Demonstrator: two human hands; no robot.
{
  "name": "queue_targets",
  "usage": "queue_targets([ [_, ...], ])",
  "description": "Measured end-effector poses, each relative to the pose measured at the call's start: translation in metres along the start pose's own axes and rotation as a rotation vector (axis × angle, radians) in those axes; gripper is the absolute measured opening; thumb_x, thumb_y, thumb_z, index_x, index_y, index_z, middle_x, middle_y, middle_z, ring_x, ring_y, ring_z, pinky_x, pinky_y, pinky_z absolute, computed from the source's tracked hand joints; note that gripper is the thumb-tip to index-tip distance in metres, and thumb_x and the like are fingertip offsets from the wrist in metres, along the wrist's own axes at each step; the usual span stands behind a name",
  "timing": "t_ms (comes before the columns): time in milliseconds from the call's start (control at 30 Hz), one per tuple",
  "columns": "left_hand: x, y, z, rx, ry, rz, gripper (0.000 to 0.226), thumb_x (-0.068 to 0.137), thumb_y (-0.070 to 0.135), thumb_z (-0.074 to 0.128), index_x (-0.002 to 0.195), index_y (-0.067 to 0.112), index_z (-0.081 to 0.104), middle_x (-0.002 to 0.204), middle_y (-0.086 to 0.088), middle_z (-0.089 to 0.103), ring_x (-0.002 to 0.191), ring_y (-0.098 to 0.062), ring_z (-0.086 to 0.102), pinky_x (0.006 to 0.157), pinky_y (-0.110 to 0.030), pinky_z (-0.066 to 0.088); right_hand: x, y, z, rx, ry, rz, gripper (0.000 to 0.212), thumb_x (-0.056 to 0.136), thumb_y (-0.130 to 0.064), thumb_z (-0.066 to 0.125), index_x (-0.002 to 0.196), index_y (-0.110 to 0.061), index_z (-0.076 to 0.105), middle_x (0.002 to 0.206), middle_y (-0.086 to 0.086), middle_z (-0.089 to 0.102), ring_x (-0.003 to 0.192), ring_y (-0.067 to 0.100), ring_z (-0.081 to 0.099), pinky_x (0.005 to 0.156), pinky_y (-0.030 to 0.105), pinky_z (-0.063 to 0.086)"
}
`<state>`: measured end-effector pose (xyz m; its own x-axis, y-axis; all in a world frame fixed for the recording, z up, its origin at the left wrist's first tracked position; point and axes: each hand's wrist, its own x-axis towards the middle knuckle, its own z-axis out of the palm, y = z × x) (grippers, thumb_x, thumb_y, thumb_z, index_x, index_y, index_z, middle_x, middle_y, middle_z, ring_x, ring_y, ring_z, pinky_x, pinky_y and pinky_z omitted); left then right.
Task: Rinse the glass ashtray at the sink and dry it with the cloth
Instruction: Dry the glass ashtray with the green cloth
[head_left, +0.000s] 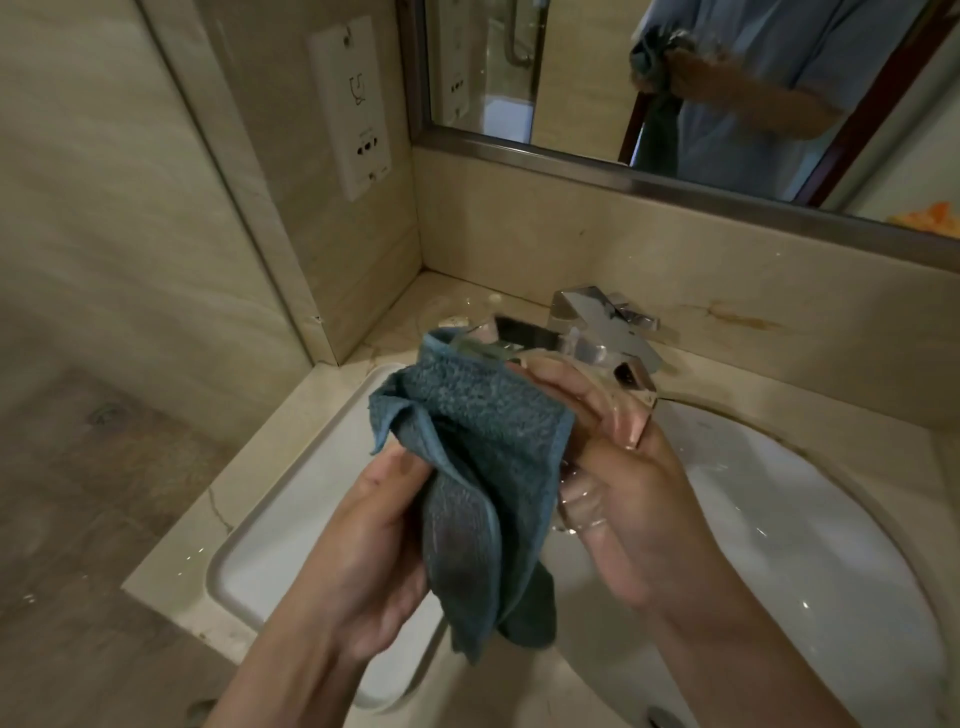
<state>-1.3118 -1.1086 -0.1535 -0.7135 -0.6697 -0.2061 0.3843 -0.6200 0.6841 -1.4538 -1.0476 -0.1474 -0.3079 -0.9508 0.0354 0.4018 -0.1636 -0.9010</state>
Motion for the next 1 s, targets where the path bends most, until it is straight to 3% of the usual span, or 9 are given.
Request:
queue_targets([
  [67,0.002,-0.005,0.006,0.0,0.056,0.05,0.031,0.075,0.029,0.061,0.101,0.015,0.072,0.101,-0.01,0.073,0.089,-0.022,0.071,0.069,-0.032,0.059,0.001,0.003,0.005,0.111,0.017,-0.016,0.03,0.08,-0.003,0.052,0.101,-0.016,0.07,0.098,0.003,0.073,0.095,0.022,0.068,0.073,0.031,0.057],
  [200,0.003,-0.018,0.014,-0.08,0.123,0.119,0.036,0.076,0.021,0.055,0.11,0.015,0.066,0.106,-0.011,0.072,0.093,-0.022,0.07,0.073,-0.033,0.059,0.001,0.014,0.014,0.188,0.106,-0.029,0.024,0.091,-0.013,0.05,0.096,-0.022,0.071,0.099,0.004,0.073,0.097,0.022,0.068,0.071,0.029,0.056],
  [333,0.004,-0.028,0.019,-0.03,0.225,0.126,0.028,0.072,0.018,0.054,0.095,0.016,0.069,0.096,-0.009,0.075,0.084,-0.019,0.072,0.065,-0.028,0.059,0.001,0.025,0.018,0.198,0.203,-0.003,0.026,0.094,-0.025,0.046,0.097,-0.034,0.07,0.101,-0.004,0.073,0.099,0.016,0.068,0.073,0.026,0.056],
  [467,0.007,-0.015,0.009,0.15,0.329,0.116,0.024,0.068,0.02,0.055,0.088,0.016,0.068,0.078,-0.003,0.076,0.068,-0.016,0.073,0.051,-0.024,0.056,-0.003,0.03,0.013,0.134,0.177,0.102,0.017,0.084,-0.033,0.056,0.093,-0.039,0.069,0.095,-0.008,0.074,0.087,0.008,0.07,0.063,0.022,0.056],
  [533,0.008,-0.004,0.001,0.217,0.336,0.116,0.023,0.067,0.022,0.055,0.085,0.017,0.069,0.078,-0.002,0.076,0.068,-0.015,0.073,0.052,-0.025,0.057,-0.005,0.031,0.007,0.053,0.167,0.14,0.014,0.074,-0.039,0.064,0.088,-0.043,0.069,0.094,-0.011,0.073,0.087,0.006,0.069,0.067,0.023,0.055],
  [600,0.01,0.005,-0.007,0.292,0.338,0.118,0.022,0.068,0.024,0.054,0.081,0.018,0.071,0.078,-0.002,0.076,0.068,-0.016,0.072,0.054,-0.027,0.057,-0.003,0.028,-0.002,0.006,0.163,0.182,0.028,0.069,-0.041,0.07,0.096,-0.044,0.064,0.105,-0.006,0.072,0.097,0.012,0.068,0.078,0.031,0.053],
  [667,0.01,0.009,-0.012,0.355,0.325,0.12,0.021,0.068,0.024,0.054,0.076,0.021,0.074,0.076,0.0,0.075,0.067,-0.015,0.072,0.056,-0.027,0.055,0.002,0.022,-0.008,-0.08,0.107,0.223,0.028,0.079,-0.032,0.067,0.107,-0.033,0.059,0.102,-0.001,0.073,0.091,0.015,0.071,0.071,0.03,0.054],
  [800,0.007,0.005,-0.016,0.437,0.282,0.079,0.024,0.066,0.022,0.058,0.081,0.027,0.075,0.084,-0.001,0.077,0.073,-0.015,0.073,0.053,-0.023,0.056,0.009,0.024,-0.007,-0.199,0.124,0.255,0.005,0.09,-0.025,0.057,0.089,-0.026,0.061,0.068,-0.009,0.073,0.064,0.009,0.071,0.052,0.02,0.054],
  [1000,-0.001,-0.01,-0.019,0.29,0.228,0.052,0.032,0.07,0.011,0.055,0.091,0.026,0.074,0.091,-0.005,0.076,0.077,-0.018,0.073,0.056,-0.024,0.057,0.007,0.047,-0.001,-0.074,0.217,0.278,0.011,0.09,-0.032,0.055,0.094,-0.028,0.064,0.085,-0.003,0.074,0.079,0.015,0.072,0.061,0.029,0.056],
])
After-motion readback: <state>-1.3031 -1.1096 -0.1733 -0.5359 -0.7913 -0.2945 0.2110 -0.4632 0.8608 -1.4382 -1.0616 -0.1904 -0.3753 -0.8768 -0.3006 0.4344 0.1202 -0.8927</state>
